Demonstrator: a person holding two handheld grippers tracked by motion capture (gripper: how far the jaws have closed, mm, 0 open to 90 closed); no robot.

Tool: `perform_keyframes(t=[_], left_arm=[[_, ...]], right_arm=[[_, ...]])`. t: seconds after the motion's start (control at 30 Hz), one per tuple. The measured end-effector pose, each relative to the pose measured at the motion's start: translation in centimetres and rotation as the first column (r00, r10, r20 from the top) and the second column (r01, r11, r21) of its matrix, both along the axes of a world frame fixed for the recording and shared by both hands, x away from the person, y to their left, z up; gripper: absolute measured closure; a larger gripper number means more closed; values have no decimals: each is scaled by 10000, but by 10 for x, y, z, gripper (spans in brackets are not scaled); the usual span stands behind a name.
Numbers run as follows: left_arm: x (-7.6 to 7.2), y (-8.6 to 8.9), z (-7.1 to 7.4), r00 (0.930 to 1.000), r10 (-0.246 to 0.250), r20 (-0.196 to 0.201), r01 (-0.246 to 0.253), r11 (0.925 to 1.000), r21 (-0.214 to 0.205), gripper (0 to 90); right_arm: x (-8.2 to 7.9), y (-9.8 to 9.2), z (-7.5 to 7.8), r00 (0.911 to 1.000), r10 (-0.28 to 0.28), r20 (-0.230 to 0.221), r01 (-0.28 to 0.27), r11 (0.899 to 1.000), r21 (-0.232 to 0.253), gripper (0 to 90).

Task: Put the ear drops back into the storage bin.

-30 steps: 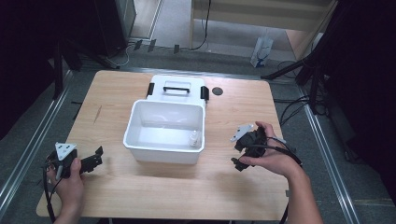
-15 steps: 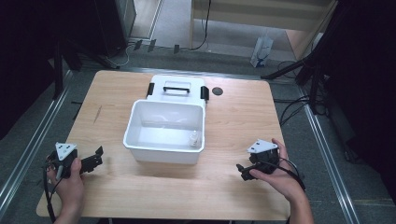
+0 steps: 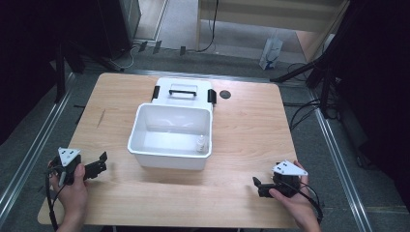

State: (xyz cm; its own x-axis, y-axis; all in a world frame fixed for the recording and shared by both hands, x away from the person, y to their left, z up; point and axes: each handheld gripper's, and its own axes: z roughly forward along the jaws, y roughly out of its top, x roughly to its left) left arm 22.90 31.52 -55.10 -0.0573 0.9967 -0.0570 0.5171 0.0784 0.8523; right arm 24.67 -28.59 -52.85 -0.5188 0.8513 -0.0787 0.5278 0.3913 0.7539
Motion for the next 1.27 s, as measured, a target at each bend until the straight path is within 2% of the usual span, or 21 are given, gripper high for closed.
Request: perform_keyframes(t=[0.1, 0.2, 0.33, 0.43, 0.57, 0.6, 0.63, 0.73, 0.87, 0.97, 1.17, 1.27], left_arm=[[0, 0, 0, 10000, -14, 1, 14, 10000, 12, 1], [0, 0, 0, 10000, -19, 2, 19, 10000, -15, 1], [0, 1, 0, 10000, -39, -4, 39, 9999, -95, 1], [0, 0, 0, 10000, -40, 19, 40, 10000, -33, 1], [0, -2, 0, 10000, -39, 32, 38, 9999, 155, 1], [0, -2, 0, 10000, -79, 0, 79, 9997, 210, 1], [0, -2, 0, 10000, -79, 0, 79, 9997, 210, 1], [0, -4, 0, 9999, -105, 11, 104, 9995, 286, 1], [0, -4, 0, 10000, -93, 32, 92, 9996, 269, 1], [0, -5, 0, 10000, -67, 18, 67, 9996, 281, 1], [-1, -5, 0, 10000, -59, 58, 57, 9995, 310, 1], [-1, -5, 0, 10000, -63, 13, 63, 9994, 349, 1]], right_arm=[[-4, -7, -6, 9994, -323, 141, 316, 9983, 486, 0], [-6, -12, -12, 9969, -743, 260, 711, 9918, 1062, 0], [-7, -19, -15, 9915, -1188, 532, 1111, 9853, 1298, 0], [-7, -25, -15, 9843, -1597, 749, 1457, 9755, 1646, 0], [-5, -29, -18, 9777, -1917, 861, 1737, 9678, 1823, 0], [-5, -30, -18, 9726, -2107, 982, 1868, 9598, 2094, 0], [-5, -30, -18, 9726, -2107, 982, 1868, 9598, 2094, 0], [-3, -30, -18, 9715, -2178, 932, 1887, 9494, 2512, 0], [-2, -30, -18, 9720, -2200, 820, 1936, 9487, 2499, 0], [0, -30, -18, 9754, -2145, 508, 1960, 9495, 2449, 0], [4, -26, -19, 9823, -1861, 212, 1782, 9633, 2006, 0], [5, -25, -19, 9824, -1865, 71, 1814, 9629, 1997, 0]])
